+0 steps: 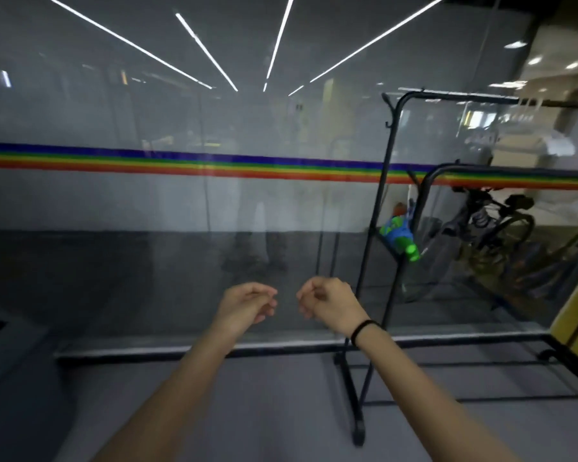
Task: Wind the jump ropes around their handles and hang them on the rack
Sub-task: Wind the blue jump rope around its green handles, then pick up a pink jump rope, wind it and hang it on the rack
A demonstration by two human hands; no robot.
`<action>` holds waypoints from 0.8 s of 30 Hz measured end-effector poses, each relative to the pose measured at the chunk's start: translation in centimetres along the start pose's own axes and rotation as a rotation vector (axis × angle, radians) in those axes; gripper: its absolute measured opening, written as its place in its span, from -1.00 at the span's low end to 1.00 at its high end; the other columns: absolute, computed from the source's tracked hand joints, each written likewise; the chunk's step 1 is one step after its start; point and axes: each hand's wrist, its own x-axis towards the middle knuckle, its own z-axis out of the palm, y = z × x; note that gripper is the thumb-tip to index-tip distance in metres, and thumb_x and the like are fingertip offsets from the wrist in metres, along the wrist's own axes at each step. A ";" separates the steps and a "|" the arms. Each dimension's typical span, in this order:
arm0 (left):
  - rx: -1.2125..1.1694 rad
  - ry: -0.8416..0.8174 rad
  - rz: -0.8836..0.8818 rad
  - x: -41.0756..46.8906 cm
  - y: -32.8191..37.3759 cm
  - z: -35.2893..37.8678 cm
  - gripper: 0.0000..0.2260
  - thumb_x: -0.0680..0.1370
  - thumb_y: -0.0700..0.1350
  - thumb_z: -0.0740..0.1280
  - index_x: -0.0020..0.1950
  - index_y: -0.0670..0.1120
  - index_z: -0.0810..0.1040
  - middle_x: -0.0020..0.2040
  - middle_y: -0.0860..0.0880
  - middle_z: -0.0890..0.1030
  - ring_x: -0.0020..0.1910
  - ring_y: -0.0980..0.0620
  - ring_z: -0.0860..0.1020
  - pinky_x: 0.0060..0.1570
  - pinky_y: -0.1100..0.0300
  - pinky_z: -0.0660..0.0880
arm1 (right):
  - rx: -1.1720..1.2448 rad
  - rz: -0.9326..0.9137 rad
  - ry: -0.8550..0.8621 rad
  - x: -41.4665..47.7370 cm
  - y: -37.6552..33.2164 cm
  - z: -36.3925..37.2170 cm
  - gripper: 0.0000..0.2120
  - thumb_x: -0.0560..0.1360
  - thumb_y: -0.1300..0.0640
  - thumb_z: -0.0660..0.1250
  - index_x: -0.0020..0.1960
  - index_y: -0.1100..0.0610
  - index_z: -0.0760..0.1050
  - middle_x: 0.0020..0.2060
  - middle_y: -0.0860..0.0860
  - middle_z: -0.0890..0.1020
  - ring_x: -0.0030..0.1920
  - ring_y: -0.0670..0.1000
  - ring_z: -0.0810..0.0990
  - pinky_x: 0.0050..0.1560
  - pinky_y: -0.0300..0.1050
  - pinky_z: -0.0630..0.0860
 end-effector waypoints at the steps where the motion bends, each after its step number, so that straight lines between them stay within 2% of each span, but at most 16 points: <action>1: -0.005 0.012 -0.006 -1.4 -0.8 -1.5 -0.81 0.53 -0.28 0.28 -0.22 -0.08 0.58 -0.48 0.08 0.60 -0.53 0.24 0.54 -0.39 0.37 0.46 | 0.005 0.004 0.007 -1.0 -0.7 1.4 -0.79 0.43 0.31 0.24 -0.26 0.05 0.52 -0.43 -0.08 0.60 -0.48 -0.26 0.54 -0.30 -0.41 0.51; 4: 0.009 0.042 -0.049 -7.6 -3.8 -7.8 -0.82 0.54 -0.29 0.27 -0.20 -0.09 0.58 -0.48 0.07 0.60 -0.54 0.26 0.54 -0.45 0.44 0.45 | 0.057 0.045 -0.058 -5.8 -3.0 8.0 -0.85 0.43 0.28 0.26 -0.23 0.09 0.54 -0.40 -0.03 0.63 -0.44 -0.20 0.56 -0.19 -0.30 0.55; 5: 0.035 0.050 -0.074 -10.1 -4.9 -9.8 -0.83 0.54 -0.28 0.27 -0.19 -0.09 0.58 -0.49 0.08 0.60 -0.54 0.27 0.53 -0.46 0.45 0.44 | 0.069 0.056 -0.101 -7.7 -3.9 10.5 -0.84 0.43 0.29 0.25 -0.24 0.09 0.53 -0.37 0.01 0.63 -0.43 -0.16 0.57 -0.22 -0.29 0.55; 9: 0.062 0.073 -0.180 -17.6 -8.3 -15.4 -0.83 0.53 -0.28 0.28 -0.20 -0.09 0.57 -0.48 0.07 0.58 -0.55 0.27 0.51 -0.45 0.44 0.43 | 0.129 0.154 -0.265 -14.0 -6.0 18.0 -0.82 0.48 0.33 0.20 -0.23 0.15 0.48 -0.26 0.13 0.61 -0.46 -0.19 0.54 -0.47 -0.47 0.39; 13: 0.020 0.085 -0.270 -21.0 -12.8 -18.2 -0.79 0.54 -0.32 0.25 -0.23 -0.09 0.52 -0.58 0.12 0.57 -0.58 0.27 0.51 -0.48 0.47 0.43 | 0.155 0.232 -0.368 -17.4 -4.9 23.1 -0.84 0.48 0.29 0.23 -0.22 0.11 0.48 -0.25 0.11 0.62 -0.34 -0.02 0.56 -0.43 -0.45 0.43; 16: -0.017 0.128 -0.333 -22.7 -18.5 -19.2 -0.75 0.55 -0.34 0.23 -0.28 -0.08 0.50 -0.60 0.11 0.55 -0.62 0.27 0.48 -0.52 0.48 0.40 | 0.155 0.291 -0.413 -19.5 -1.4 27.4 -0.83 0.47 0.30 0.24 -0.23 0.08 0.48 -0.24 0.11 0.60 -0.34 -0.04 0.53 -0.39 -0.40 0.44; 19: -0.057 0.175 -0.337 -23.6 -25.8 -19.4 -0.77 0.53 -0.35 0.26 -0.27 -0.10 0.52 -0.59 0.10 0.55 -0.59 0.27 0.49 -0.48 0.47 0.45 | 0.118 0.322 -0.444 -21.3 4.1 32.5 -0.81 0.45 0.28 0.25 -0.26 0.04 0.48 -0.24 0.11 0.61 -0.29 -0.01 0.55 -0.32 -0.37 0.44; 24: -0.068 0.190 -0.288 -23.7 -39.8 -18.1 -0.81 0.53 -0.31 0.28 -0.23 -0.09 0.54 -0.56 0.11 0.57 -0.56 0.27 0.50 -0.42 0.45 0.46 | 0.066 0.317 -0.463 -24.4 16.4 42.3 -0.79 0.43 0.24 0.26 -0.31 -0.02 0.47 -0.25 0.08 0.64 -0.18 0.06 0.61 -0.11 -0.11 0.53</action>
